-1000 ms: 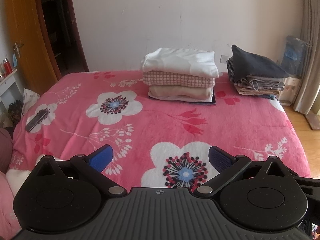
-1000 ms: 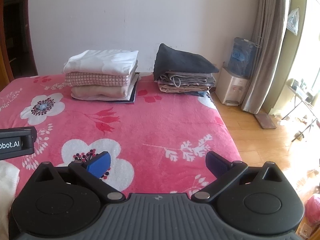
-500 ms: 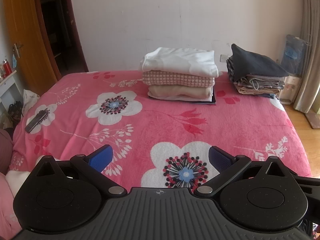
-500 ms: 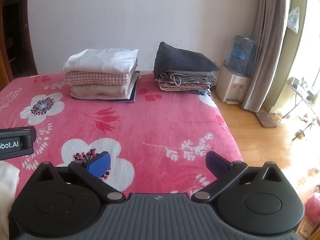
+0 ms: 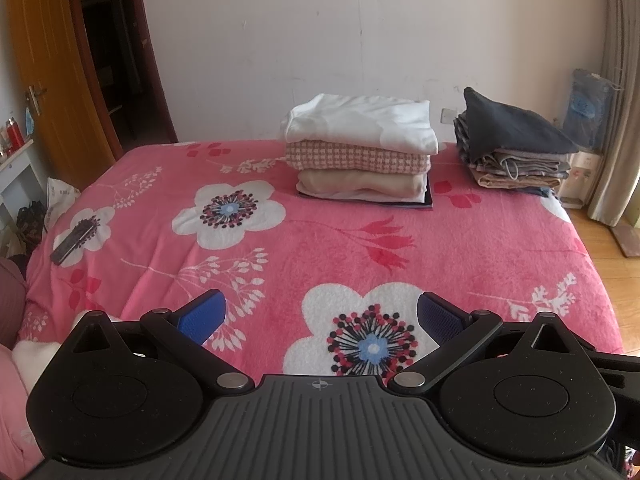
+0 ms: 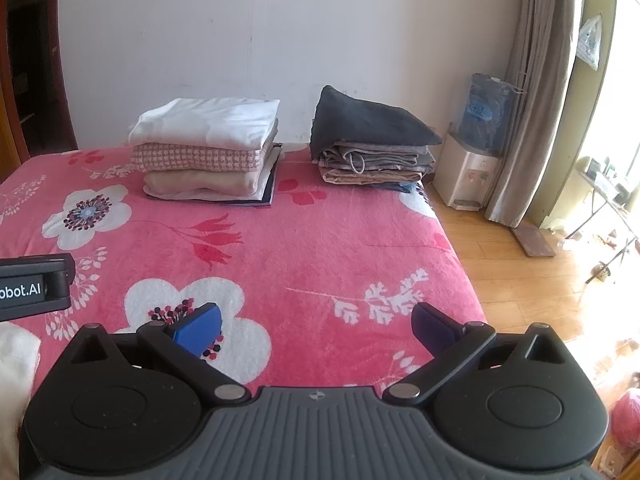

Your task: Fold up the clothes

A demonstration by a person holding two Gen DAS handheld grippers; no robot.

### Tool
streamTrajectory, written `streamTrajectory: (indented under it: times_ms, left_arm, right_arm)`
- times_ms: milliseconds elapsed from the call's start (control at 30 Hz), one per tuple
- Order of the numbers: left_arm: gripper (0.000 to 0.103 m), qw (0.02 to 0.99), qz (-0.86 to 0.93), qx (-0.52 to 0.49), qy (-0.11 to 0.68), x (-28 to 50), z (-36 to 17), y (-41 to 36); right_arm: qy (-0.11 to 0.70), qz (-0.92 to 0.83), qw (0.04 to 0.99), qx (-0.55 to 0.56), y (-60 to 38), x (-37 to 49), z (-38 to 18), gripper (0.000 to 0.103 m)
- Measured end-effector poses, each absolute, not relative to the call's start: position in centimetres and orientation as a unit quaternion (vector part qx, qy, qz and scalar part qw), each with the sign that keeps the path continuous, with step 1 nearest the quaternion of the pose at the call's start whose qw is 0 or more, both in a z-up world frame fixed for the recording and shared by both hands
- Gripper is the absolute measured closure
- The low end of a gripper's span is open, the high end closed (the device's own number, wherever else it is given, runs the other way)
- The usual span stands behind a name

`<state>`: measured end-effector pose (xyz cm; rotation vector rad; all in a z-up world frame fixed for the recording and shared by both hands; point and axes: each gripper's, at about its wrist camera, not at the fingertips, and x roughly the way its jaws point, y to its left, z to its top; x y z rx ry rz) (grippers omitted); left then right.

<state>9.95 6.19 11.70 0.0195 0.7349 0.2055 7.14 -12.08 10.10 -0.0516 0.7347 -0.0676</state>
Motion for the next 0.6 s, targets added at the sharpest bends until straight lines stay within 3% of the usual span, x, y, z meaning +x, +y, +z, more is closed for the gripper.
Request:
streamTrajectory:
  times_ms: [600]
  left_arm:
    - [0.0,0.927,0.103,0.009,0.362,9.98,11.52,6.18]
  right_arm:
    - [0.361,-0.033,0.932,-0.025,-12.07,7.08,9.98,0.0]
